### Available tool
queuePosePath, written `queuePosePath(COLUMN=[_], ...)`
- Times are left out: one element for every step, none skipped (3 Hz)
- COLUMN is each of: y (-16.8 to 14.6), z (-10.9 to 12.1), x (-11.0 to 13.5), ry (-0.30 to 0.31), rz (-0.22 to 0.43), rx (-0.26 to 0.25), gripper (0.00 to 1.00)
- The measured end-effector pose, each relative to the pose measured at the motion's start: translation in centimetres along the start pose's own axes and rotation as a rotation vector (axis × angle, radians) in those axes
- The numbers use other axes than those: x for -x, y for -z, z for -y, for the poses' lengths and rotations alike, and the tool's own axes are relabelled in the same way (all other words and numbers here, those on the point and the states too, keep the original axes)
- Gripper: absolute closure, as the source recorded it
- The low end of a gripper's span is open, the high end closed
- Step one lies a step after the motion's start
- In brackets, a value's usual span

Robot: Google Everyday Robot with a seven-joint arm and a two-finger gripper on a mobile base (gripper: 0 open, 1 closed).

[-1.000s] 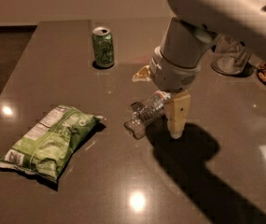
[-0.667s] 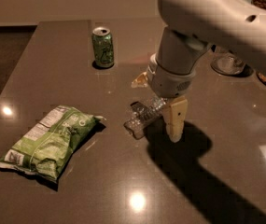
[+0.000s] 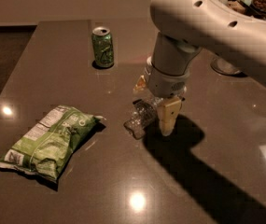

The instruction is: Pick water bottle

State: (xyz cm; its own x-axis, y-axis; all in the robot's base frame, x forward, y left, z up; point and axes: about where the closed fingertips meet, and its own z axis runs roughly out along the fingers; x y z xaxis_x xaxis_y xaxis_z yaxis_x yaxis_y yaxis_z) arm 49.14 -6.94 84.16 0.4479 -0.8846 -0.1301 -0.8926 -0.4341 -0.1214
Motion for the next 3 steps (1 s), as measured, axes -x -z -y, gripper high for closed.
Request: queuePosePath(y=[0.4,2.4,5.6], z=[0.5,1.0,1.5], x=[-0.5,-0.9,-1.2], ry=[-0.015,-0.036,-0.065], rz=[-0.004,0.000,0.026], rx=[-0.004,-0.037,-0.076], gripper=[0.42,0.64,0.88])
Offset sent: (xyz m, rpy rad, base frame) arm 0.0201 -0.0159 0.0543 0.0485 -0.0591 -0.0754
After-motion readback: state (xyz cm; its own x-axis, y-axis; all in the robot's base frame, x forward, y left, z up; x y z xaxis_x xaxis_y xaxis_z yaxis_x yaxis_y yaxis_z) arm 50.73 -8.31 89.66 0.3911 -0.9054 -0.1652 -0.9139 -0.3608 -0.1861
